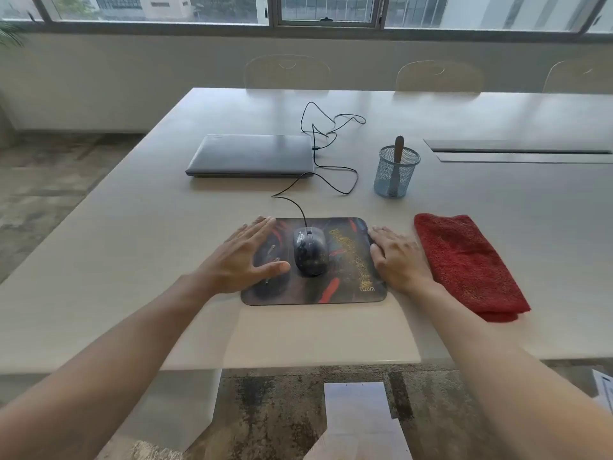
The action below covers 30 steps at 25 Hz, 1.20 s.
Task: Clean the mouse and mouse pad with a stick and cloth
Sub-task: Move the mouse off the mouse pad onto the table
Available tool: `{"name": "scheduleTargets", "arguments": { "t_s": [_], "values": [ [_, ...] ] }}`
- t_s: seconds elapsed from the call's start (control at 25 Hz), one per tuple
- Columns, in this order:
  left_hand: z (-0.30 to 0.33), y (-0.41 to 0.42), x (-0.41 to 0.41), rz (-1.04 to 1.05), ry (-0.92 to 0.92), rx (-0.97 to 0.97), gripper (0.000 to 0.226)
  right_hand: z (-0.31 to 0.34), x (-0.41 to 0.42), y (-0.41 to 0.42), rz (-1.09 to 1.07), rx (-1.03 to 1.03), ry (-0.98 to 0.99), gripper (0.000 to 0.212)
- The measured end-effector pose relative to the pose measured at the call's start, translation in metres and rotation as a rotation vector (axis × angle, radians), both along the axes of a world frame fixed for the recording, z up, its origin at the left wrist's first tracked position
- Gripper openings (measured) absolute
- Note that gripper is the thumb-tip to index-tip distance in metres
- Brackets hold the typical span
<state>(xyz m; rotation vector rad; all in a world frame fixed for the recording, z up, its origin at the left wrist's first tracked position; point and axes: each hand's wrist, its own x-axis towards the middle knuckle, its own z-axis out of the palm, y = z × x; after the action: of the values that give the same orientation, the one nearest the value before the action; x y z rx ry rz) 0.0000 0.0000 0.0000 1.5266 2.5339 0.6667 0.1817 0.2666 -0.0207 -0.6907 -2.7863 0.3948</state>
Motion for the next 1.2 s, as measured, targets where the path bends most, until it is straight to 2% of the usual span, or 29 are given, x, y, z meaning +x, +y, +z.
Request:
{"name": "scheduleTargets", "arguments": {
  "t_s": [0.32,0.52,0.72,0.96,1.2],
  "values": [
    [0.005,0.041,0.016,-0.141,-0.027,-0.072,0.126,0.000,0.002,0.000,-0.008,-0.010,-0.007,0.049],
    [0.009,0.056,0.014,-0.118,-0.054,-0.105,0.126,-0.002,0.001,0.001,-0.003,-0.027,0.000,0.049],
    [0.006,0.058,0.012,-0.099,-0.077,-0.030,0.123,-0.002,0.001,0.002,-0.007,-0.031,0.009,0.049],
    [0.011,0.033,-0.004,-0.085,-0.154,0.042,0.116,-0.005,0.000,0.003,-0.001,-0.035,0.021,0.049],
    [0.022,-0.030,-0.046,0.020,-0.206,0.057,0.106,-0.005,0.001,0.003,-0.007,-0.028,0.019,0.049]
  ]
}}
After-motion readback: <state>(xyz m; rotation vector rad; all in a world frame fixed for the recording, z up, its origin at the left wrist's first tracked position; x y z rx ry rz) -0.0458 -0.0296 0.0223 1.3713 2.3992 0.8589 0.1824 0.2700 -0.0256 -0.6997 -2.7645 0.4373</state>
